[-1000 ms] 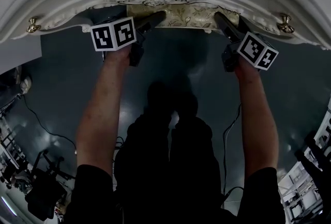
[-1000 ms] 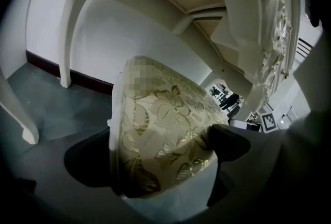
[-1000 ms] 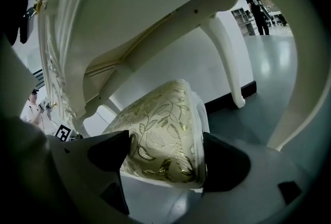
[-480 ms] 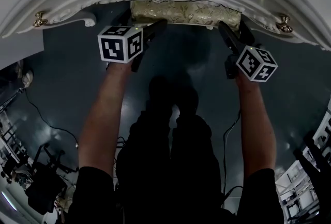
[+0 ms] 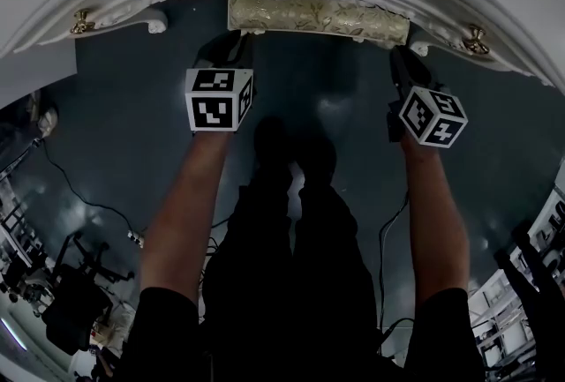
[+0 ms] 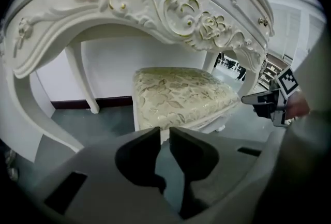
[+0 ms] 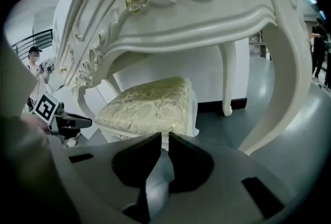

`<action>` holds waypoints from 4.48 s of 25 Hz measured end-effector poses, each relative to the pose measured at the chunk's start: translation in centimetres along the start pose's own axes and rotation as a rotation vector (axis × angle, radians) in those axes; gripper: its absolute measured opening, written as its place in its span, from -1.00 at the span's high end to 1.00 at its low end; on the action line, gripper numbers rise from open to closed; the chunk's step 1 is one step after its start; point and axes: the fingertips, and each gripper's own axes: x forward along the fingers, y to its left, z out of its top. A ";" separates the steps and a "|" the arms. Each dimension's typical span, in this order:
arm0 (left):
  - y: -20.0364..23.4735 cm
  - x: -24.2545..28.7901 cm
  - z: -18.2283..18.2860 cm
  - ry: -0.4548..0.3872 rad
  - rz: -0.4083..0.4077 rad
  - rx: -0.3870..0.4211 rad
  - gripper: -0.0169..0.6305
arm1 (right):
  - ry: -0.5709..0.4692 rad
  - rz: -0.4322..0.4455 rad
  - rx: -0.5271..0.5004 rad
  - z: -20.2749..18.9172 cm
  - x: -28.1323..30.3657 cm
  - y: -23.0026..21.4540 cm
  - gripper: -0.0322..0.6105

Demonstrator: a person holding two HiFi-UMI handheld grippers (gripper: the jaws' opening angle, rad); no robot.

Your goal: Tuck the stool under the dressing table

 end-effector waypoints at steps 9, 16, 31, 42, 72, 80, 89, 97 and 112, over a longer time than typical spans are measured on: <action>-1.0 2.1 0.3 0.021 -0.001 0.003 0.82 | 0.001 0.025 0.019 0.3 2.4 2.0 0.71; -0.8 3.1 1.2 -0.013 0.047 0.038 0.82 | -0.060 0.024 0.018 1.3 3.3 1.4 0.72; -0.2 2.0 2.9 -0.019 0.047 0.003 0.82 | -0.054 0.072 0.104 3.3 2.4 3.3 0.72; -7.1 -10.3 7.0 -0.066 -0.039 -0.001 0.89 | -0.037 0.155 0.092 6.0 -10.2 10.4 0.72; -19.7 -48.6 22.3 -0.259 -0.213 0.044 0.92 | -0.238 0.377 -0.120 25.2 -44.8 31.0 0.77; -19.4 -56.7 27.7 -0.414 -0.194 0.109 0.92 | -0.371 0.429 -0.233 30.4 -50.6 36.7 0.81; -19.6 -61.7 32.1 -0.532 -0.161 0.199 0.92 | -0.507 0.458 -0.327 35.0 -55.5 40.4 0.83; -19.7 -62.2 32.7 -0.557 -0.148 0.196 0.92 | -0.549 0.442 -0.352 36.5 -57.0 40.2 0.84; -21.1 -63.6 33.2 -0.584 -0.097 0.243 0.92 | -0.519 0.445 -0.339 35.3 -57.2 38.5 0.84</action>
